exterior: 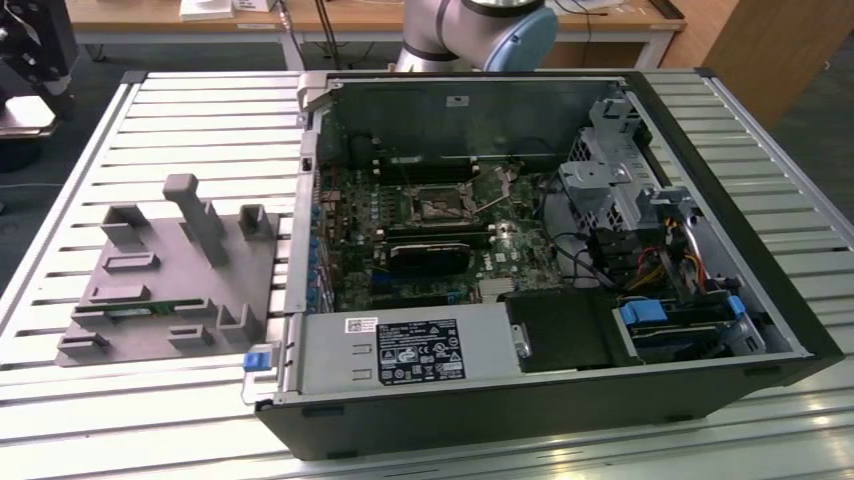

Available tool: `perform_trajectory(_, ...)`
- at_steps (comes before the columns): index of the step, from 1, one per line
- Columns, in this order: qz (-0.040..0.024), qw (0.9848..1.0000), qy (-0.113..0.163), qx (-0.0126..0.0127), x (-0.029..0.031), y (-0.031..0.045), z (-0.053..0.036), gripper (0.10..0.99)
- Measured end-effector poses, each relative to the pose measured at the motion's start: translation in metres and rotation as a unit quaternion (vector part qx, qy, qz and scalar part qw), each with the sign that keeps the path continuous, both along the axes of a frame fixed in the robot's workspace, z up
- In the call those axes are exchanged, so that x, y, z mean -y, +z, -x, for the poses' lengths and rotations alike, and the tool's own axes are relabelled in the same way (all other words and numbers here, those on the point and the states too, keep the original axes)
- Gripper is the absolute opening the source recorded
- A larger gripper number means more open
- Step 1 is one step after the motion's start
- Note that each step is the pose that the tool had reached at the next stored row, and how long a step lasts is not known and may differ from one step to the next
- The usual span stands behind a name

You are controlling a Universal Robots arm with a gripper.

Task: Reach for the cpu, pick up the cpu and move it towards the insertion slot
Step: 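Pick up the cpu and move it towards the insertion slot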

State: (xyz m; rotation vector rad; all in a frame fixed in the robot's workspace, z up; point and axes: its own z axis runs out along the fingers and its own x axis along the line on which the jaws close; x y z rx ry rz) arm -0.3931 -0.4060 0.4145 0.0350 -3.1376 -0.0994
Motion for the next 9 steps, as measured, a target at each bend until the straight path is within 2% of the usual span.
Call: perform_trajectory(9,0.0000,1.0000,0.000,-0.0001,0.0000,0.0002,-0.0174,0.545)
